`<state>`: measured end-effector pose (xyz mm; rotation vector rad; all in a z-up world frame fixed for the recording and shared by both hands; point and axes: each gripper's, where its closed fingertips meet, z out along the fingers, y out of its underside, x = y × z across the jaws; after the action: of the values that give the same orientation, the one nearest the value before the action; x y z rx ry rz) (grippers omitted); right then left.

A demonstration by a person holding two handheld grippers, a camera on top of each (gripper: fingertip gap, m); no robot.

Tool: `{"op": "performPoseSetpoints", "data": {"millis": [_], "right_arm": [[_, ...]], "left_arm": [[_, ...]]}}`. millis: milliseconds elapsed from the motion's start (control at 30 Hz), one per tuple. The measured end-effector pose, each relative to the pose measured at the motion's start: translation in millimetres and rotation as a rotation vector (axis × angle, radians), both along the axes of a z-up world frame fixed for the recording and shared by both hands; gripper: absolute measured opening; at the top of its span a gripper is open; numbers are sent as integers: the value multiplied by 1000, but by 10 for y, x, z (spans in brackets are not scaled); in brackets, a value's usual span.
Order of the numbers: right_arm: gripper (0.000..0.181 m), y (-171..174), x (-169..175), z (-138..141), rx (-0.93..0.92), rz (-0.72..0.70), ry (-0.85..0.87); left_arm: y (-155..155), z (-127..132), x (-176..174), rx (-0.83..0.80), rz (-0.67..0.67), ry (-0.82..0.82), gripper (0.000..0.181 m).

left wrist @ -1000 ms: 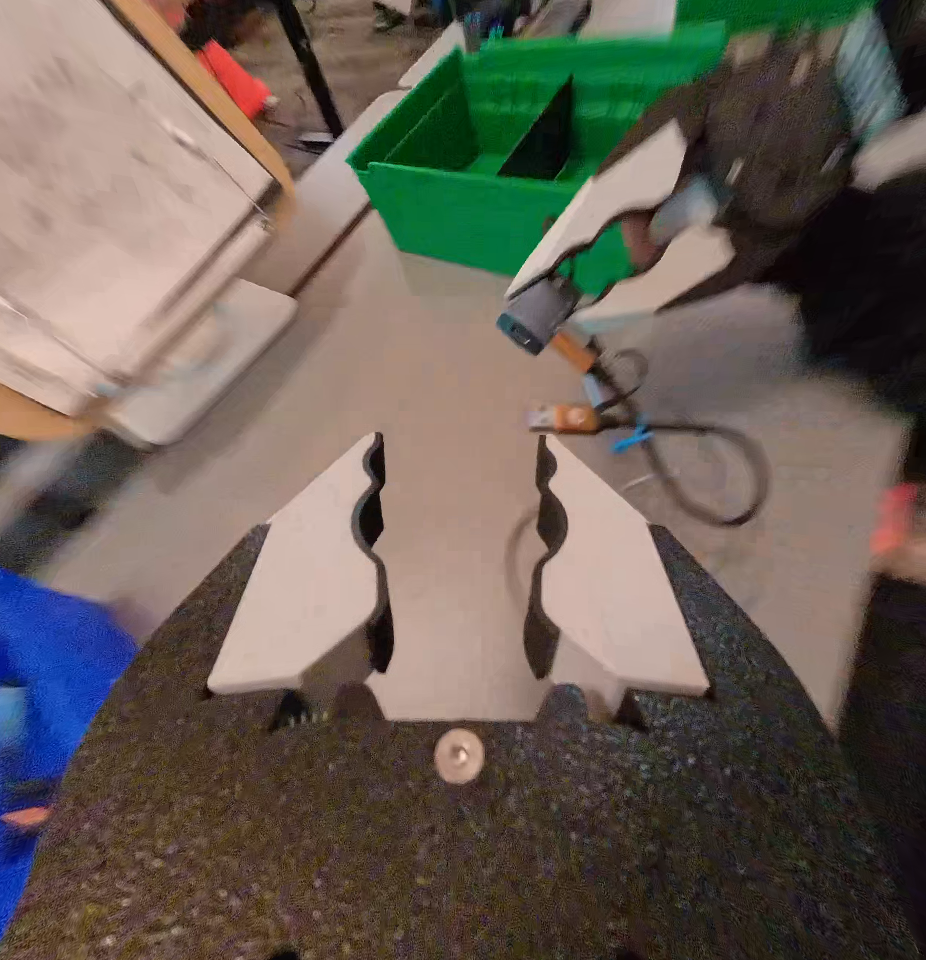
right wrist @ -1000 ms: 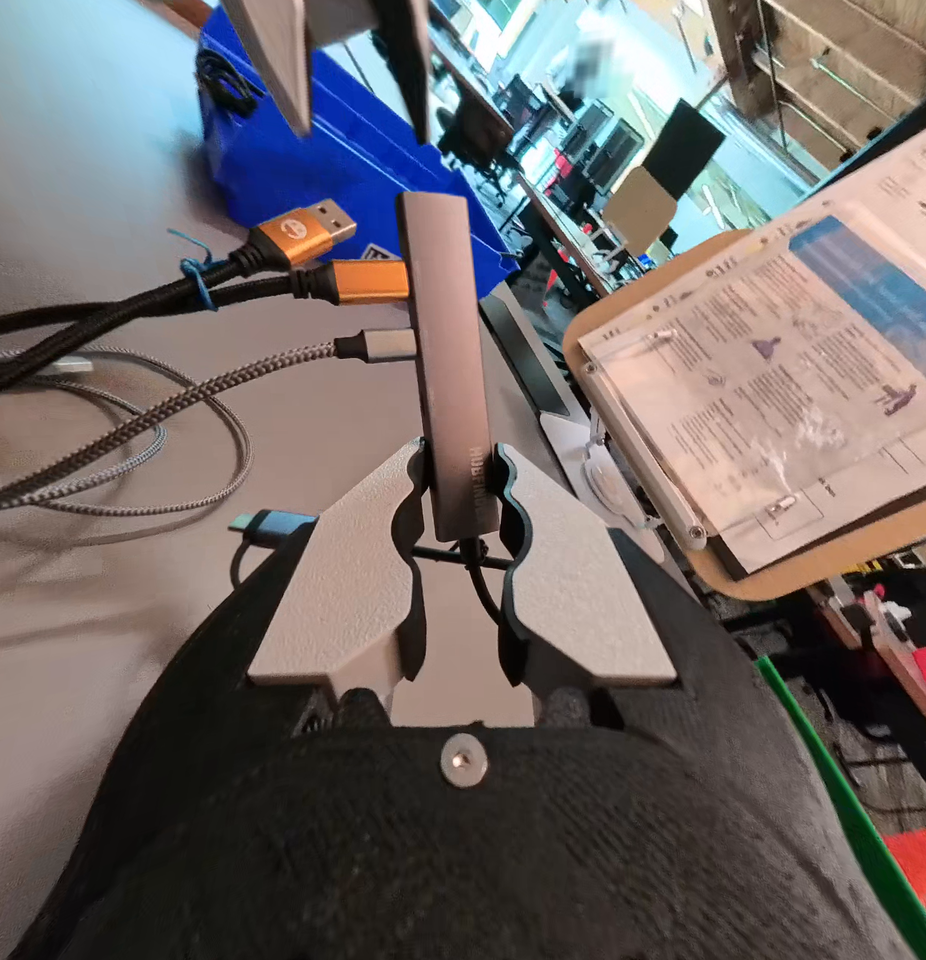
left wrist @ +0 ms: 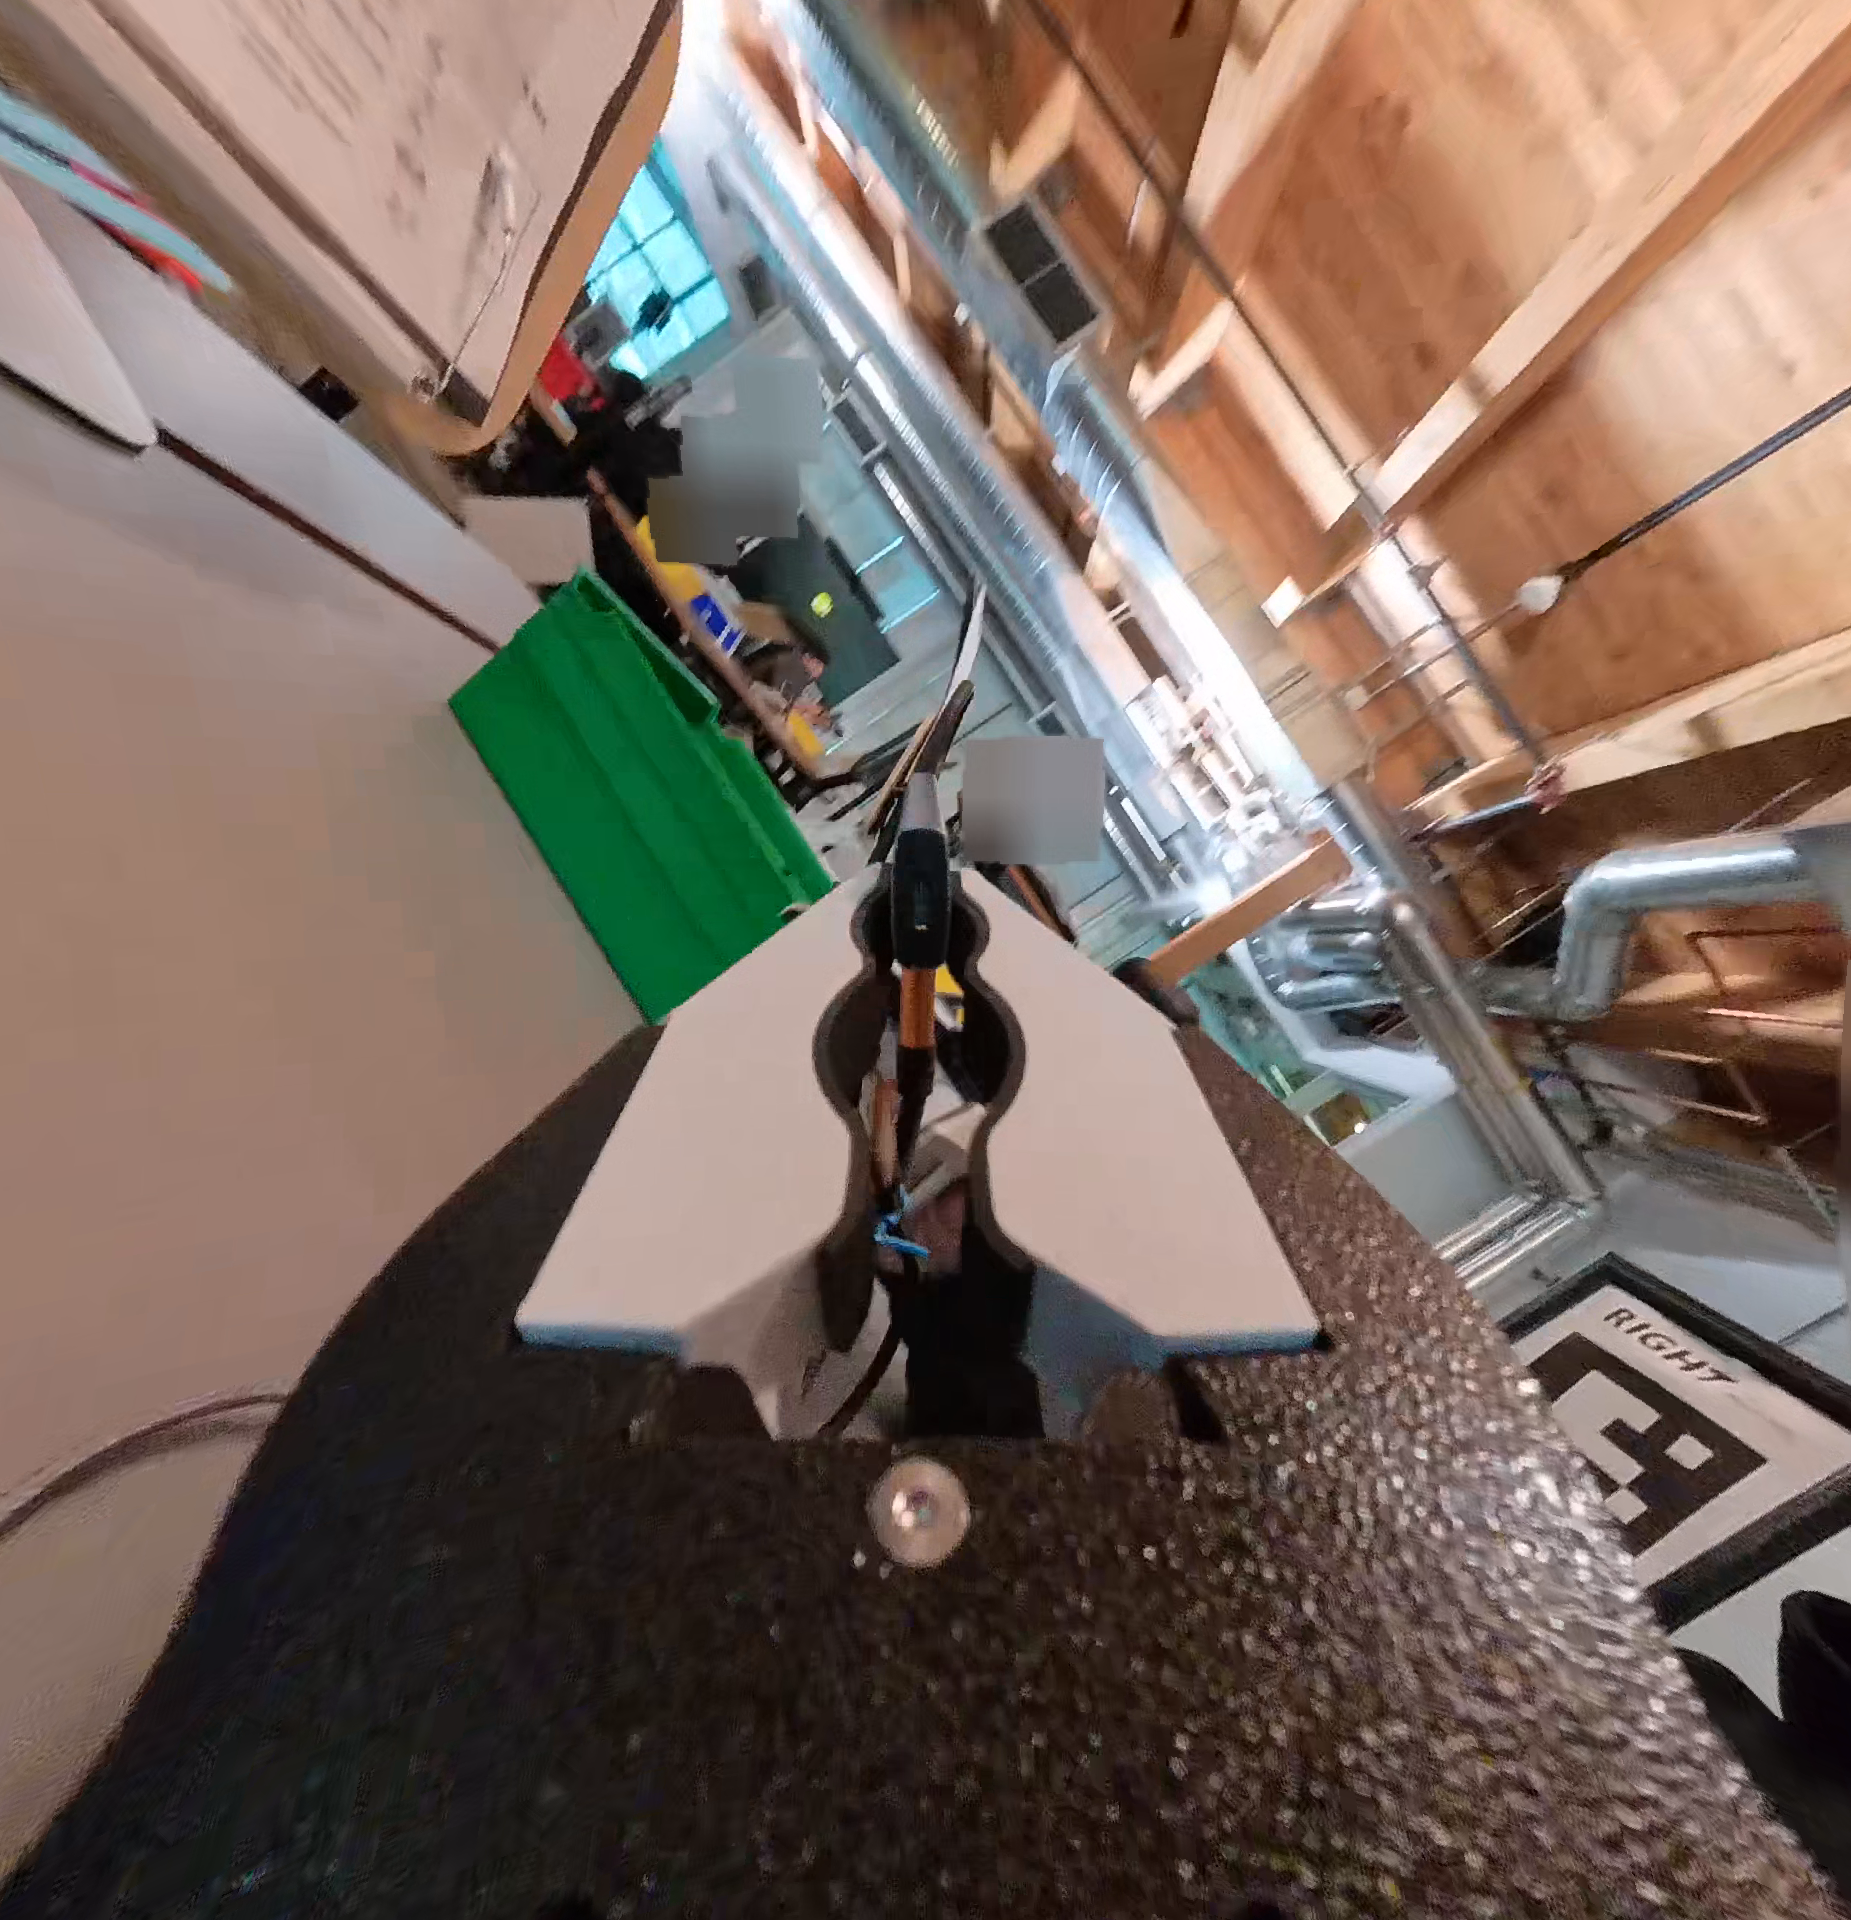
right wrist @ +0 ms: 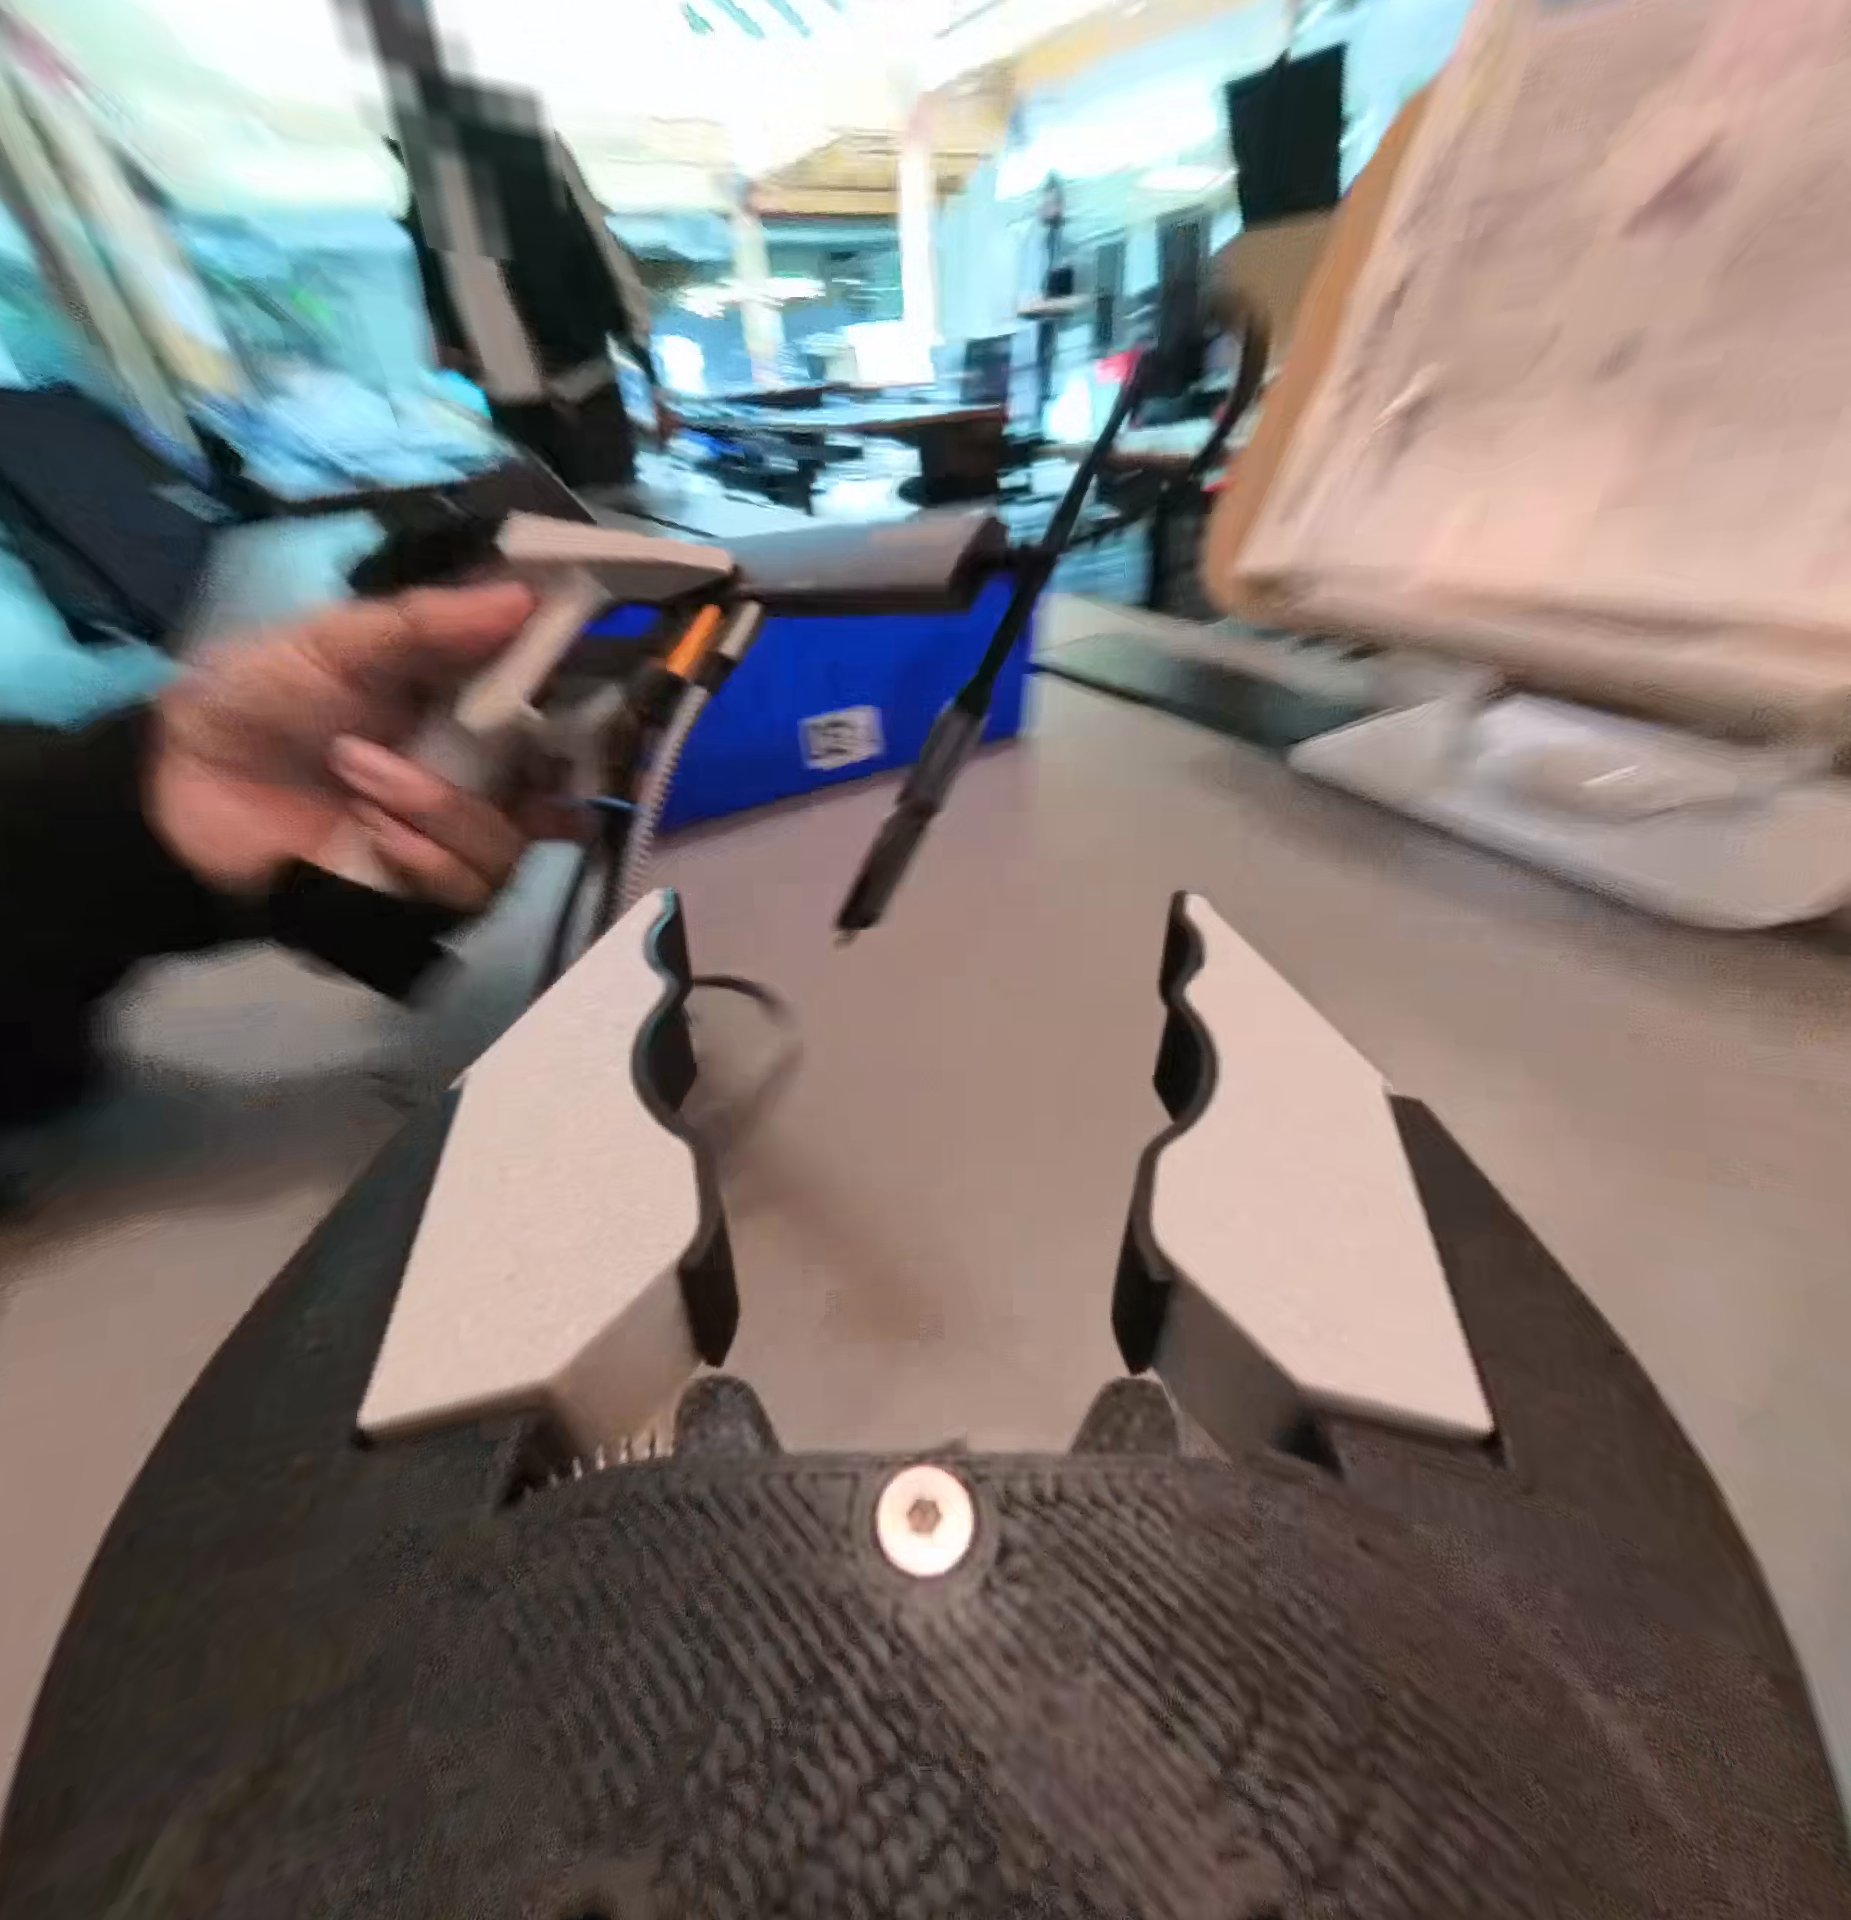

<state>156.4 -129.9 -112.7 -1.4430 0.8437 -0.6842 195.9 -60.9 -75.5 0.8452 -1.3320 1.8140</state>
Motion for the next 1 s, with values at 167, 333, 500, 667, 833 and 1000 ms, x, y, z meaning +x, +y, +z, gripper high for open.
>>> {"op": "performPoseSetpoints", "data": {"millis": [167,333,500,667,833,1000], "right_arm": [[54,191,1,307,442,124,24],[31,267,102,348,539,170,22],[7,403,-124,569,518,366,-38],[6,422,-179,636,325,305,-123],[6,156,-9,655,-237,-192,-367],[5,96,46,654,-820,-556,-538]], "left_arm": [[32,63,-124,-187,123,-34,6],[-84,-39,-337,-222,142,-98,6],[-69,10,-460,-248,70,-168,11],[-11,-96,-488,35,69,-518,33],[193,128,-295,481,305,-1027,58],[185,582,-610,552,239,-1132,60]]}}
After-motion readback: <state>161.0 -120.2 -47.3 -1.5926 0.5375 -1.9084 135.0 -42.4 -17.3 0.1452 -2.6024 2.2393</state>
